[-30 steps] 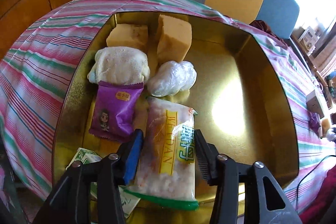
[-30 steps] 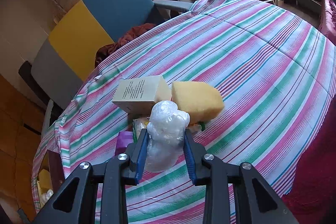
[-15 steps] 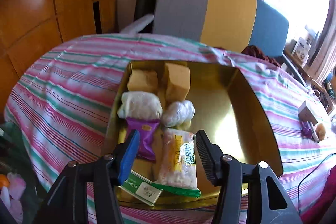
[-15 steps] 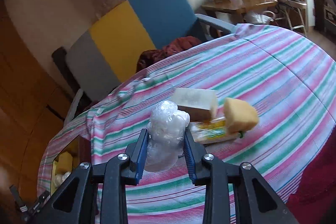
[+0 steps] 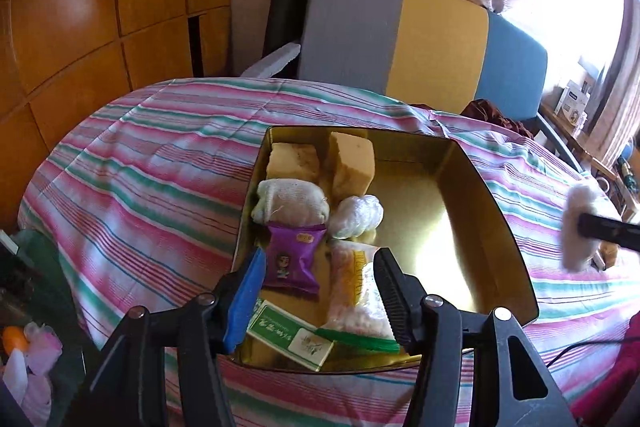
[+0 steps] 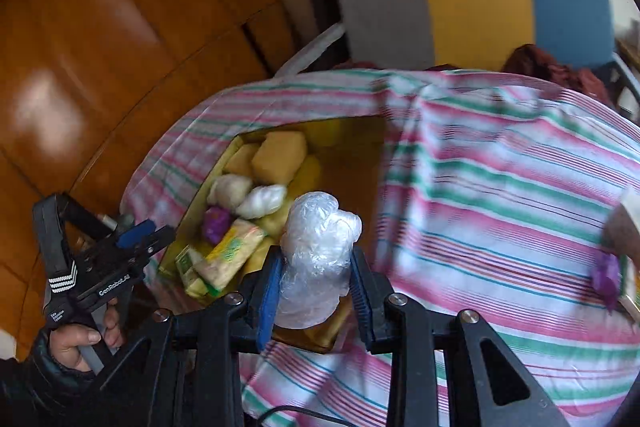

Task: Organize objects
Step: 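Carry the plastic bundle into the tray and open the right gripper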

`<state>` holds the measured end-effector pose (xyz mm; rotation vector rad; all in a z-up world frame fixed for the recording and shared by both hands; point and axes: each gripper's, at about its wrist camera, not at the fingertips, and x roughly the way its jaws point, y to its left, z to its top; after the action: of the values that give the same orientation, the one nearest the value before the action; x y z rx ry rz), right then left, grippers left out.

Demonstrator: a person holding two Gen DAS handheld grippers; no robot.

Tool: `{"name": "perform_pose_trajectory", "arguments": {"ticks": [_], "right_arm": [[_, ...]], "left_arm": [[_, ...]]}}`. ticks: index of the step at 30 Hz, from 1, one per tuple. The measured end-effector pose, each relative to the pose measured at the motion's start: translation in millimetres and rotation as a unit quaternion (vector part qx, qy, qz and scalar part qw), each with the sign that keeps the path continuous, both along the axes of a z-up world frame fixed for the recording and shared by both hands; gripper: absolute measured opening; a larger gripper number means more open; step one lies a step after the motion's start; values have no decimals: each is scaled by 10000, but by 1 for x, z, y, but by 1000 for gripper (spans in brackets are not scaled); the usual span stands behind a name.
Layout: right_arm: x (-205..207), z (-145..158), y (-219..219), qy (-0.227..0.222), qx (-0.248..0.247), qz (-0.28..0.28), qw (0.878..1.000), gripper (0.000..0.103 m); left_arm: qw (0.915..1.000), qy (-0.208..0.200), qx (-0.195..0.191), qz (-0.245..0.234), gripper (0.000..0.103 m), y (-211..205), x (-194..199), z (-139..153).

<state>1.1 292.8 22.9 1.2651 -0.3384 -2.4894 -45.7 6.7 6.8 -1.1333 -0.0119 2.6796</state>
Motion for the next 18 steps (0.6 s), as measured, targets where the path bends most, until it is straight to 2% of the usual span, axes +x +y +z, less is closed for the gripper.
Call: {"name": "perform_pose_trajectory", "arguments": {"ticks": [5,18], "right_arm": [[-23,-25,-43,-517,251,634,9963,32],[-63,-83,-102,-1411,634,1200,9806,32]], "left_arm": [[10000,-47,20,86,57,-11,1,-6],[9991,-191,81,370,57,-37,-1,-18]]}}
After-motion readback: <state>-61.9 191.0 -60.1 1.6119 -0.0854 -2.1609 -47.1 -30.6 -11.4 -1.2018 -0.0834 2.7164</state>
